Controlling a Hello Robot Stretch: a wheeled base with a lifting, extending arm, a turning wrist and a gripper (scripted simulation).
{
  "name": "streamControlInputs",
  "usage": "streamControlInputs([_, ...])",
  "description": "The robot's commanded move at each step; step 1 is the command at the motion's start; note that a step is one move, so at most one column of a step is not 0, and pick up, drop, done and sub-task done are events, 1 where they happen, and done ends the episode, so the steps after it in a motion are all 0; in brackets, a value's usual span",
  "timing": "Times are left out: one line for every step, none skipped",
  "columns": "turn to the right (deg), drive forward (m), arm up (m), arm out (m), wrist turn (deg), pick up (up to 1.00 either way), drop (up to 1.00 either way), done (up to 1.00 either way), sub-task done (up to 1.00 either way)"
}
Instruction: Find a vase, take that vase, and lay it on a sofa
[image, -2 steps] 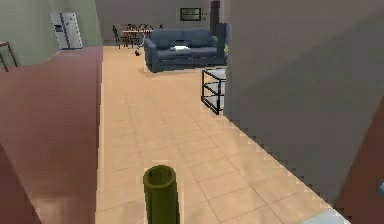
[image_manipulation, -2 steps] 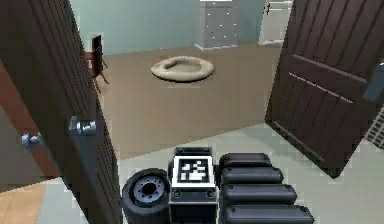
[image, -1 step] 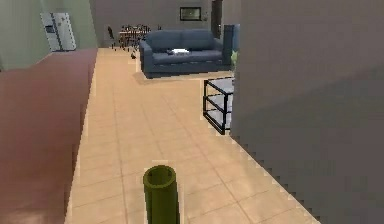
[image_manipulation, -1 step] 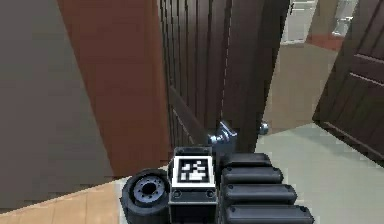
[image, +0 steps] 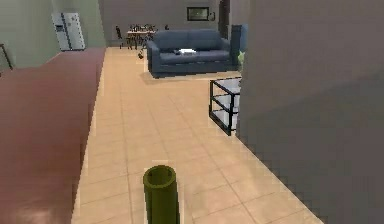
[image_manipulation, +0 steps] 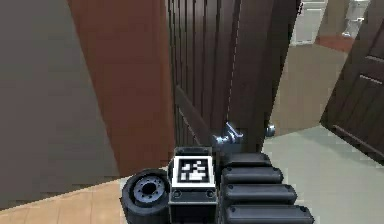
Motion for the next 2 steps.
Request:
streamControlInputs([9.0,0.0,0.0,0.0,0.0,0.0,0.0,0.0,0.0])
streamControlInputs([0.0,0.2,0.0,0.0,0.0,0.0,0.0,0.0,0.0])
